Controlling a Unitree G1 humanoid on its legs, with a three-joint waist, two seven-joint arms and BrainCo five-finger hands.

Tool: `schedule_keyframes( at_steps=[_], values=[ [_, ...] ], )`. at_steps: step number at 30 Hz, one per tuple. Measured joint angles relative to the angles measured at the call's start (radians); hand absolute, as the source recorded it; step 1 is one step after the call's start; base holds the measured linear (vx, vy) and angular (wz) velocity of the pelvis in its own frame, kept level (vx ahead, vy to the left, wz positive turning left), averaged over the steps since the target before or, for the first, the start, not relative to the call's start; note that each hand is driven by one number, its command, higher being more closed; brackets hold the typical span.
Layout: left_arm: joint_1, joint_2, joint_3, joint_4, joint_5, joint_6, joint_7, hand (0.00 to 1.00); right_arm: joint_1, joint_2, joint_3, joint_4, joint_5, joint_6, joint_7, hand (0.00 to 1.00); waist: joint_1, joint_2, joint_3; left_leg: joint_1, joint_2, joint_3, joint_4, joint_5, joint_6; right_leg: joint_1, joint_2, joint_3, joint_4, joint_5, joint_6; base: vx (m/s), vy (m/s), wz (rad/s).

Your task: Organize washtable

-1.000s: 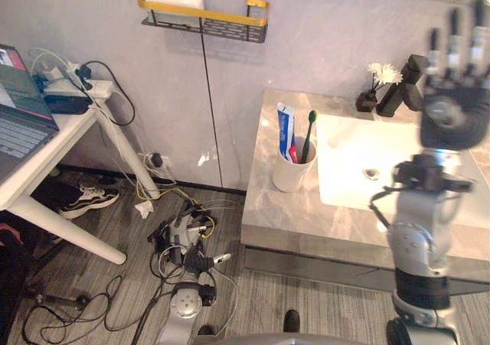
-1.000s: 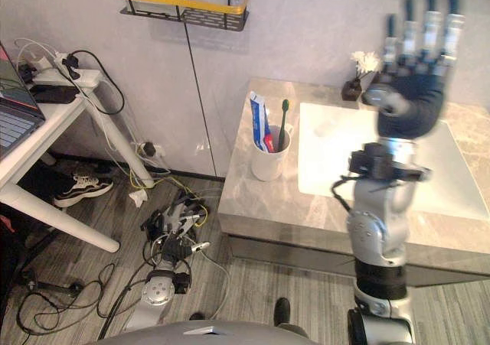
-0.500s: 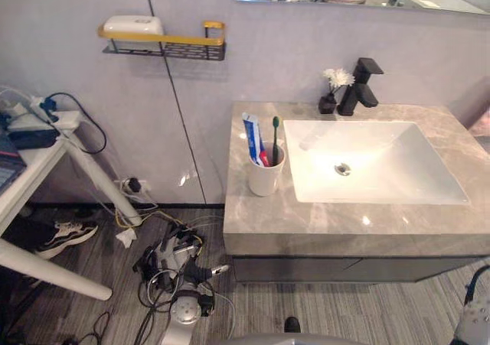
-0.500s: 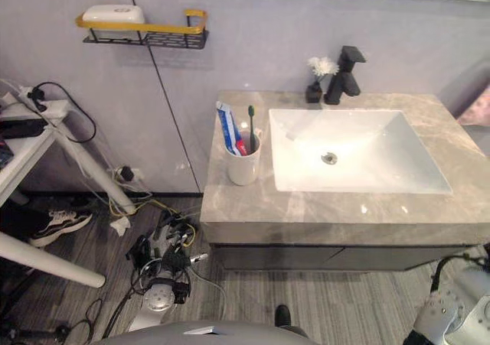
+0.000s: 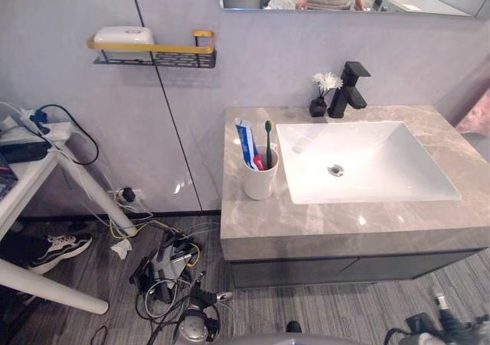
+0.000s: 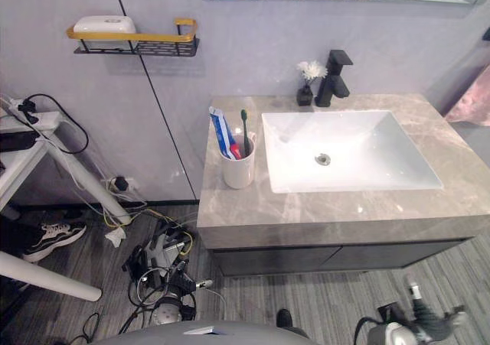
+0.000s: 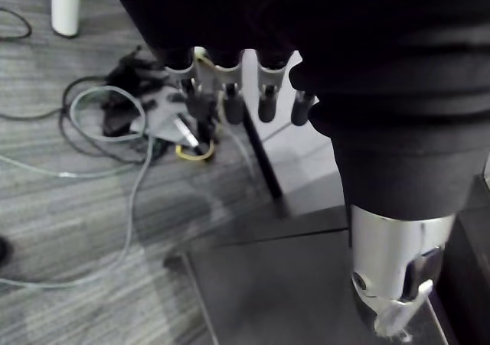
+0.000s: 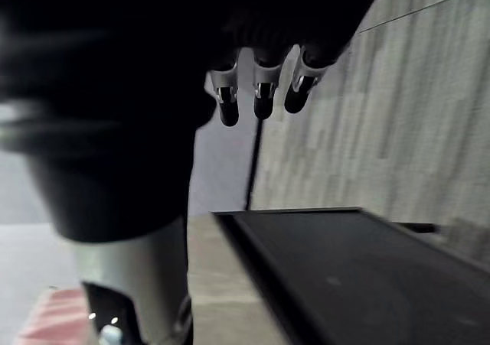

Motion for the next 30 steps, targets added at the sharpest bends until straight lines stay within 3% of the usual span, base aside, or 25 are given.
schedule_keyframes(
  at_steps=[6, 9, 14, 19, 25, 30],
  values=[
    [-0.035, 0.026, -0.02, 0.028, -0.007, 0.001, 0.025, 0.0, -0.036, -0.008, 0.013, 0.563, -0.063, 0.102, 0.13, 0.0, 0.003, 0.01, 0.025, -0.004, 0.002, -0.012, 0.001, -0.003, -0.001, 0.0, 0.002, -0.009, 0.0, -0.005, -0.002, 0.01, -0.004, 0.02],
    [-0.056, 0.035, -0.008, -0.006, -0.087, -0.003, 0.021, 0.0, -0.045, -0.012, -0.036, 0.687, -0.062, 0.146, 0.179, 0.0, 0.0, 0.014, 0.031, -0.003, -0.001, -0.018, 0.003, -0.006, 0.001, 0.004, -0.002, -0.012, 0.0, -0.006, -0.001, 0.03, 0.009, 0.04],
    [-0.065, 0.058, 0.045, -0.263, -0.303, -0.014, 0.001, 0.0, -0.046, -0.024, 0.013, 0.689, -0.122, 0.183, 0.251, 0.0, -0.002, 0.001, 0.048, -0.001, -0.002, -0.056, 0.01, -0.007, 0.002, 0.034, -0.009, -0.055, 0.0, -0.017, 0.001, 0.01, 0.003, 0.22],
    [-0.057, 0.058, 0.061, -0.419, -0.366, -0.021, 0.003, 0.0, -0.061, -0.057, 0.111, 0.688, -0.179, 0.176, 0.259, 0.0, 0.001, 0.005, 0.051, -0.003, -0.002, -0.066, 0.01, -0.006, 0.002, 0.037, -0.01, -0.065, 0.0, -0.018, 0.001, 0.01, 0.002, 0.07],
    [-0.056, 0.055, 0.038, -0.749, -0.484, -0.091, 0.025, 0.0, -0.062, -0.073, 0.158, 0.687, -0.177, 0.161, 0.264, 0.0, -0.002, 0.014, 0.056, 0.005, -0.003, -0.069, 0.01, -0.006, 0.002, 0.046, -0.011, -0.07, -0.001, -0.018, 0.001, 0.0, 0.0, 0.0],
    [-0.056, 0.052, -0.019, -0.903, -0.515, -0.131, 0.028, 0.0, -0.062, -0.081, 0.175, 0.688, -0.177, 0.152, 0.271, 0.0, -0.002, 0.016, 0.056, 0.007, -0.004, -0.076, 0.01, -0.006, 0.002, 0.054, -0.014, -0.082, -0.004, -0.019, 0.0, -0.01, 0.002, 0.05]
  ],
)
